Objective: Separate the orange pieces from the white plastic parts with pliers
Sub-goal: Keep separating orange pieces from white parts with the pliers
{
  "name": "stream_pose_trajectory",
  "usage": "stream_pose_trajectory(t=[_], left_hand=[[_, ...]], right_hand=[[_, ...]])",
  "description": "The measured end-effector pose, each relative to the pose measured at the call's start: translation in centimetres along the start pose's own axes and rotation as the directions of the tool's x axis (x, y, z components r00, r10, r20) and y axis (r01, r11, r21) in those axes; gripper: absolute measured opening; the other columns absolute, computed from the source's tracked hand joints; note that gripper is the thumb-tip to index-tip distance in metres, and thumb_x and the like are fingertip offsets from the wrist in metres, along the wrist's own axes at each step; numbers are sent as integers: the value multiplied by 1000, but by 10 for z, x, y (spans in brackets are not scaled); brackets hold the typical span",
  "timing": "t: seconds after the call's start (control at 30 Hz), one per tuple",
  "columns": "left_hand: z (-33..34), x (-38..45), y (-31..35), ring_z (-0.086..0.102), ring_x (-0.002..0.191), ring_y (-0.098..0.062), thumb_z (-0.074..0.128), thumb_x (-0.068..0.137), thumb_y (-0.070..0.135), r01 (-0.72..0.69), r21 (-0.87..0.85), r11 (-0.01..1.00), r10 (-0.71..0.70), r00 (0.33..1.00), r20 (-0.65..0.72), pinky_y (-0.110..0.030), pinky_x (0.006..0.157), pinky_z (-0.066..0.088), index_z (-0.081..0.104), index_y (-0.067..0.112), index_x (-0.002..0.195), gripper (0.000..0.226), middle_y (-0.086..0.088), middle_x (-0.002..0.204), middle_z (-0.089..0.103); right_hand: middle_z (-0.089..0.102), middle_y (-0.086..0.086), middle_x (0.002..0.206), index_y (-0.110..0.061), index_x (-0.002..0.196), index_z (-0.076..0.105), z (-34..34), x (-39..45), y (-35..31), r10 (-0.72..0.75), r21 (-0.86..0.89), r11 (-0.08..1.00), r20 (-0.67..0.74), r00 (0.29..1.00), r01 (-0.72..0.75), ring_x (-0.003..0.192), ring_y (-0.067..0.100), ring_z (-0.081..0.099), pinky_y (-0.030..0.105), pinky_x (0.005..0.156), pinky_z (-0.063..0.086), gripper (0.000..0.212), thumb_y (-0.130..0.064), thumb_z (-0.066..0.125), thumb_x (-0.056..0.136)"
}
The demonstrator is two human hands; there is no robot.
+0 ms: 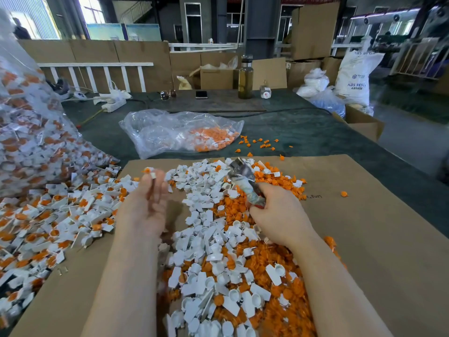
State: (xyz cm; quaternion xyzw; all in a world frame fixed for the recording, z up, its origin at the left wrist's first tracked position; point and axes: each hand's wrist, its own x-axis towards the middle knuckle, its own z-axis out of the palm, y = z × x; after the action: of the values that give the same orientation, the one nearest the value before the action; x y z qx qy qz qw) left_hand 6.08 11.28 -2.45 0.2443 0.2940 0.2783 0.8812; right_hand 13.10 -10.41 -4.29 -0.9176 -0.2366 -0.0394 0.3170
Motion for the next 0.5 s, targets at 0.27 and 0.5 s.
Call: stream_pose_trajectory(t=[0.27,0.5], left_hand=[[-19,15,20,75,82,-10,52,100,5,-29,-509,861,-19,996,-89,-22,60,58,63,3,105,12,-8,84,77],[-18,12,16,76,85,-14,62,92,4,-48,-506,861,45,999,-19,-27,77,61,62,5,111,18,-11,90,78]], right_hand=[[56,-8,70,-26,71,47,2,5,9,182,-112,975,-108,977,-194,62,10,53,25,47,34,21,-32,56,88],[55,-10,72,-28,74,46,4,4,9,203,-161,962,-120,972,-221,62,8,53,24,47,36,20,-36,57,88]])
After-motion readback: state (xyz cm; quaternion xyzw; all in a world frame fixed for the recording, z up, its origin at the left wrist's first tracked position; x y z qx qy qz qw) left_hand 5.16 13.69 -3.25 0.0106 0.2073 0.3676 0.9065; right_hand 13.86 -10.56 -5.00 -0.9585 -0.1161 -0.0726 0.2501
